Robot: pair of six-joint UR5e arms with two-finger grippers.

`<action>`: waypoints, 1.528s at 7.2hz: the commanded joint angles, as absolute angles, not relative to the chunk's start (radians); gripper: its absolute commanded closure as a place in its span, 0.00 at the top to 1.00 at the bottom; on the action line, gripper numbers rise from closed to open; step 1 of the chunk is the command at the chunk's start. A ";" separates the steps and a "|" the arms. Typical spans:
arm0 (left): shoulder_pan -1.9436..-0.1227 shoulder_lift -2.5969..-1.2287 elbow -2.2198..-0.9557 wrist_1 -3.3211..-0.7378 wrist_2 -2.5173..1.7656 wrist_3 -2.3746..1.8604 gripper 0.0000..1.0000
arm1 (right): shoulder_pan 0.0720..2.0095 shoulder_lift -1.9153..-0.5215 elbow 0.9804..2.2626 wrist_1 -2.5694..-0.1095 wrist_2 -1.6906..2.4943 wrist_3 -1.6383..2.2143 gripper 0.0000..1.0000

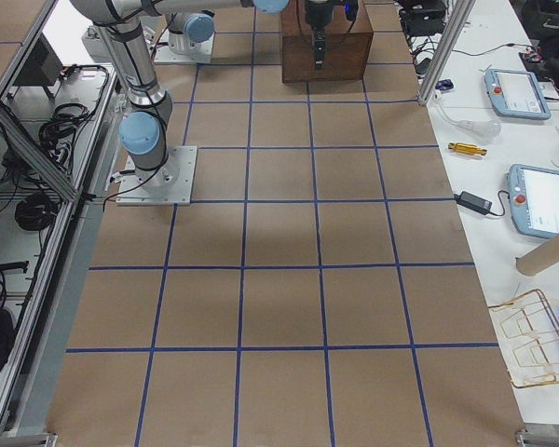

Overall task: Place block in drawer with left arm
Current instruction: 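Lift the yellow cube and carry it over the open drawer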

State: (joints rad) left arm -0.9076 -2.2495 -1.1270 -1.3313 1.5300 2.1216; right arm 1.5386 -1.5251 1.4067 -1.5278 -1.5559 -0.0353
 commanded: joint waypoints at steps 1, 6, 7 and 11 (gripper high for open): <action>-0.958 -2.093 -1.137 -1.521 1.532 2.102 0.00 | 1.539 -1.525 1.407 -1.528 -1.555 -0.035 1.00; -1.136 -1.867 -1.383 -1.554 1.537 1.947 0.00 | 1.537 -1.526 1.407 -1.528 -1.555 -0.035 1.00; -1.164 -1.858 -1.420 -1.492 1.539 1.919 0.00 | 1.539 -1.526 1.407 -1.528 -1.555 -0.035 1.00; -1.206 -1.862 -1.537 -1.319 1.537 1.890 0.00 | 1.539 -1.525 1.407 -1.528 -1.555 -0.035 1.00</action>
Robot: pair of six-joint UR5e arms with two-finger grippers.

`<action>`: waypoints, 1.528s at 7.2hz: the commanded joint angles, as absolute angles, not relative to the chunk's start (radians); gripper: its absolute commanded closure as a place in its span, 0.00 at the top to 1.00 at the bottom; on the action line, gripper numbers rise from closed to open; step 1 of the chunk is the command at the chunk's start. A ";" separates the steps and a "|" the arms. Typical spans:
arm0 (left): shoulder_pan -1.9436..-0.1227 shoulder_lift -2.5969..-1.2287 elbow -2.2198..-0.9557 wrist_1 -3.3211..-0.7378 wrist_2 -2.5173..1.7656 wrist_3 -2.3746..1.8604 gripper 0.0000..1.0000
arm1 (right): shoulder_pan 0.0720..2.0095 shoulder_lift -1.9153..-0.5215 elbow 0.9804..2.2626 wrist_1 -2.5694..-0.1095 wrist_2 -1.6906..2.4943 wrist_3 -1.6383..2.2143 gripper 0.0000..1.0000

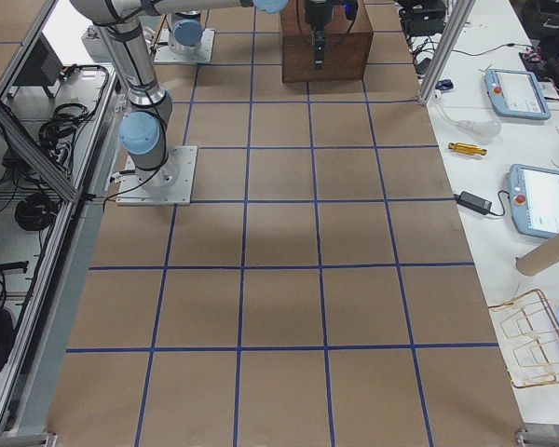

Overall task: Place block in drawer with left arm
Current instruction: 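Lower the cube into the drawer and open the left gripper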

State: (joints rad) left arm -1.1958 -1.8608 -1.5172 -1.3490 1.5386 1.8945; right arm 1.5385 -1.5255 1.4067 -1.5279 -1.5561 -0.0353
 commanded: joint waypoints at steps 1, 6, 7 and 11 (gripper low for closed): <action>-1.207 -1.868 -1.540 -1.304 1.537 1.888 0.00 | 1.539 -1.526 1.407 -1.528 -1.557 -0.035 1.00; -1.209 -1.878 -1.571 -1.279 1.528 1.881 0.04 | 1.539 -1.526 1.407 -1.528 -1.557 -0.035 1.00; -1.209 -1.879 -1.577 -1.279 1.528 1.879 0.06 | 1.539 -1.526 1.407 -1.528 -1.557 -0.035 1.00; -1.207 -1.884 -1.583 -1.267 1.525 1.881 0.71 | 1.537 -1.525 1.407 -1.528 -1.555 -0.035 1.00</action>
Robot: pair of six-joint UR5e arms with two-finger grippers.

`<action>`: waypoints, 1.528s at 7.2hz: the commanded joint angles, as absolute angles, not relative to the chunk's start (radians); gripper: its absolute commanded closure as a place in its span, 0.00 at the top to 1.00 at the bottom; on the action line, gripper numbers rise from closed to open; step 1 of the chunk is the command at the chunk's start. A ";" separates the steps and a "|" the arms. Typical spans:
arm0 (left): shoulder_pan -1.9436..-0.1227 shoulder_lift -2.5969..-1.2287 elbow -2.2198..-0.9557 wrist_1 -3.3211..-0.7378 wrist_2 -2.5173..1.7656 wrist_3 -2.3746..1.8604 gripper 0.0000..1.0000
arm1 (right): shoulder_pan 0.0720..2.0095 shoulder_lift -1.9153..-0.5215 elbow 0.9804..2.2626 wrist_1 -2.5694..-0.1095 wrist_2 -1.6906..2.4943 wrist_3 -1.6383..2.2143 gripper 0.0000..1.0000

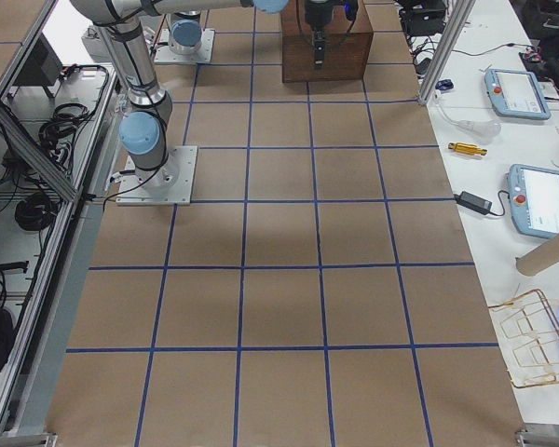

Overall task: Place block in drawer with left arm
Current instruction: 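Lower the cube into the drawer and open the left gripper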

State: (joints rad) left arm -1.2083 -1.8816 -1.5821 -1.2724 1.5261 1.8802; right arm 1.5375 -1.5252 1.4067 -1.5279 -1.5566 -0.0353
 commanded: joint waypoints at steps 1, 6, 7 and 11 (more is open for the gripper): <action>-1.207 -1.885 -1.583 -1.267 1.526 1.881 0.77 | 1.539 -1.525 1.407 -1.528 -1.555 -0.035 1.00; -1.218 -1.830 -1.545 -1.320 1.528 1.832 0.77 | 1.539 -1.526 1.407 -1.528 -1.555 -0.035 1.00; -1.226 -1.800 -1.495 -1.409 1.528 1.757 0.77 | 1.537 -1.525 1.407 -1.528 -1.555 -0.035 1.00; -1.429 -1.717 -1.419 -1.552 1.536 1.267 0.85 | 1.539 -1.525 1.407 -1.528 -1.555 -0.035 1.00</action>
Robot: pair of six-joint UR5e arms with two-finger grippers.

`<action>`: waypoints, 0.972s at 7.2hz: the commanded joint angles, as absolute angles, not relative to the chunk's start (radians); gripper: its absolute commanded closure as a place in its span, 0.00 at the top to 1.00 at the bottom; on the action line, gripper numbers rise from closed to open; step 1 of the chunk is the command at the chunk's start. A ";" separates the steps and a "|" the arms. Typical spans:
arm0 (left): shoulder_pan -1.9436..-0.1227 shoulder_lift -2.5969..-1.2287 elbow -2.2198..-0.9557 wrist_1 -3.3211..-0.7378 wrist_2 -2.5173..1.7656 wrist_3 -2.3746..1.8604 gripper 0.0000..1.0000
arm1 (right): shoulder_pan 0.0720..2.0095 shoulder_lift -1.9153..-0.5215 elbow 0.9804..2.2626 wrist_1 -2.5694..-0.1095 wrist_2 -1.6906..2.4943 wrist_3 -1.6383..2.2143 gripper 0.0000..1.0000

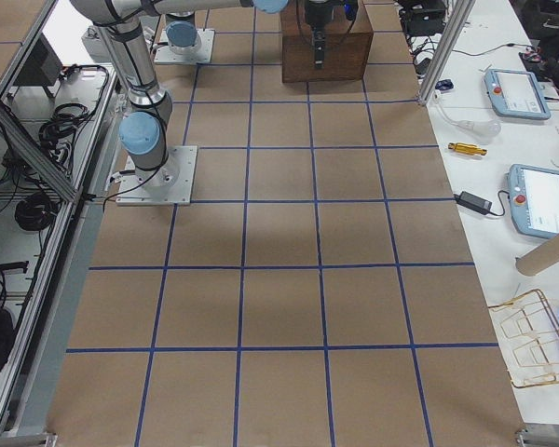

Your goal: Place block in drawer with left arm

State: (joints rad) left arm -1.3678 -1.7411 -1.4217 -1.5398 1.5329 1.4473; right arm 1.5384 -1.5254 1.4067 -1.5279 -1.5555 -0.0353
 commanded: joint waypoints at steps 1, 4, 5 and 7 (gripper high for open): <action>-1.469 -1.698 -1.423 -1.555 1.540 1.092 0.89 | 1.537 -1.526 1.407 -1.528 -1.555 -0.035 1.00; -1.512 -1.689 -1.430 -1.549 1.537 0.560 0.94 | 1.539 -1.526 1.407 -1.528 -1.555 -0.035 1.00; -1.520 -1.686 -1.430 -1.540 1.537 0.393 0.97 | 1.539 -1.525 1.407 -1.528 -1.555 -0.035 1.00; -1.526 -1.666 -1.430 -1.536 1.543 0.252 1.00 | 1.539 -1.526 1.407 -1.528 -1.555 -0.035 1.00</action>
State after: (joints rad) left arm -1.5221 -1.6774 -1.4296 -1.5385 1.5405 0.3513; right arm 1.5385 -1.5253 1.4067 -1.5279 -1.5561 -0.0353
